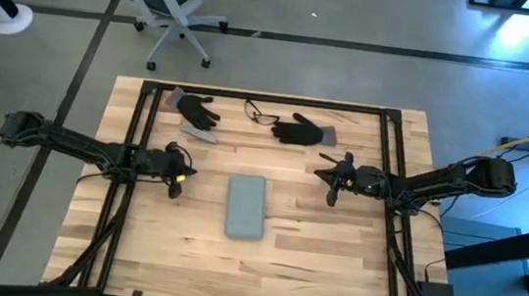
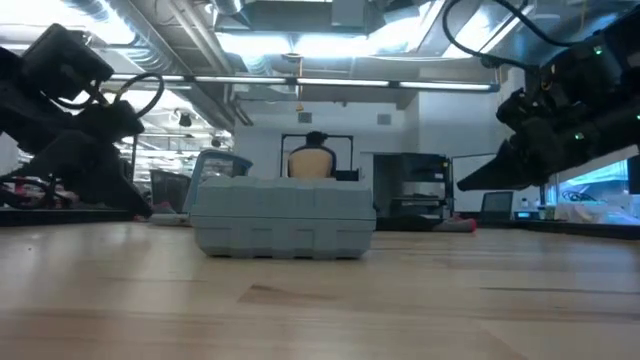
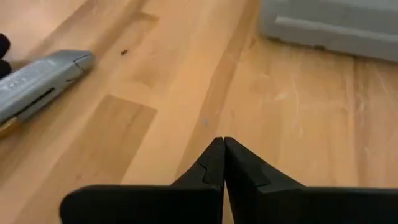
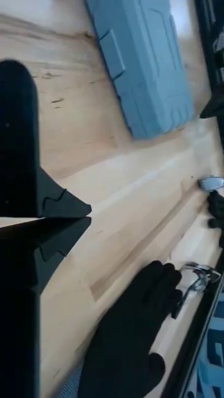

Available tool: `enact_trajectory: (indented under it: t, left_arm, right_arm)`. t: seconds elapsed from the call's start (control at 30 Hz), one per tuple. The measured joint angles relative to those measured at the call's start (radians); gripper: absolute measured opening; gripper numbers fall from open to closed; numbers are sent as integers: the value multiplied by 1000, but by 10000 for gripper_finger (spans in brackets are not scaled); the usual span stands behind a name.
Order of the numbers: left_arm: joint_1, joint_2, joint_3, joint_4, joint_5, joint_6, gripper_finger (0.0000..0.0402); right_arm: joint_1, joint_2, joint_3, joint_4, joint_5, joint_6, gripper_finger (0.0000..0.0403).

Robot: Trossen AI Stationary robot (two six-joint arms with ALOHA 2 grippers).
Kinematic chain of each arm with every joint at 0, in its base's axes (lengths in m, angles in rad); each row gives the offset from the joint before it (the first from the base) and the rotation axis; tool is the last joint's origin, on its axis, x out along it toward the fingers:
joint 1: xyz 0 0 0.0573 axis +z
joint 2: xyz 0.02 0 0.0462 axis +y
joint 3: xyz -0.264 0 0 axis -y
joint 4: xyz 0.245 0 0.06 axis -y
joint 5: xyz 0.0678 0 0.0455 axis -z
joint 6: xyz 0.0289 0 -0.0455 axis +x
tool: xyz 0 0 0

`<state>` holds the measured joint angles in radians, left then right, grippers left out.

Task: Prefit tool cases
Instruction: Return to Home Position

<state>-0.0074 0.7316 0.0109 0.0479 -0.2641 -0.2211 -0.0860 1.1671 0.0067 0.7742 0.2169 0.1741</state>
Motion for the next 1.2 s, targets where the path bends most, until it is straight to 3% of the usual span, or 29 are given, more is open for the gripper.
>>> enact_trajectory:
  t: [0.27,0.4,0.57,0.77,1.0,1.13,1.2]
  left_arm:
    - [0,-1,-1,-2,3,-1,0]
    - [1,-71,-1,0,4,0,0]
    - [1,-176,-1,0,4,0,0]
    - [1,-345,-1,-1,4,0,0]
    - [1,-601,-1,0,4,0,0]
    - [1,-726,-2,1,5,0,0]
    - [1,-729,-2,27,1,0,0]
  right_arm:
    - [0,-22,0,-64,-2,0,1]
    - [0,-231,0,-242,-3,0,1]
    - [0,-583,0,-512,-1,0,1]
    - [0,-914,0,-660,0,0,1]
    - [0,-1150,0,-675,0,0,1]
    - [0,-1165,0,-617,0,1,1]
    - [0,-1166,0,-602,0,1,1]
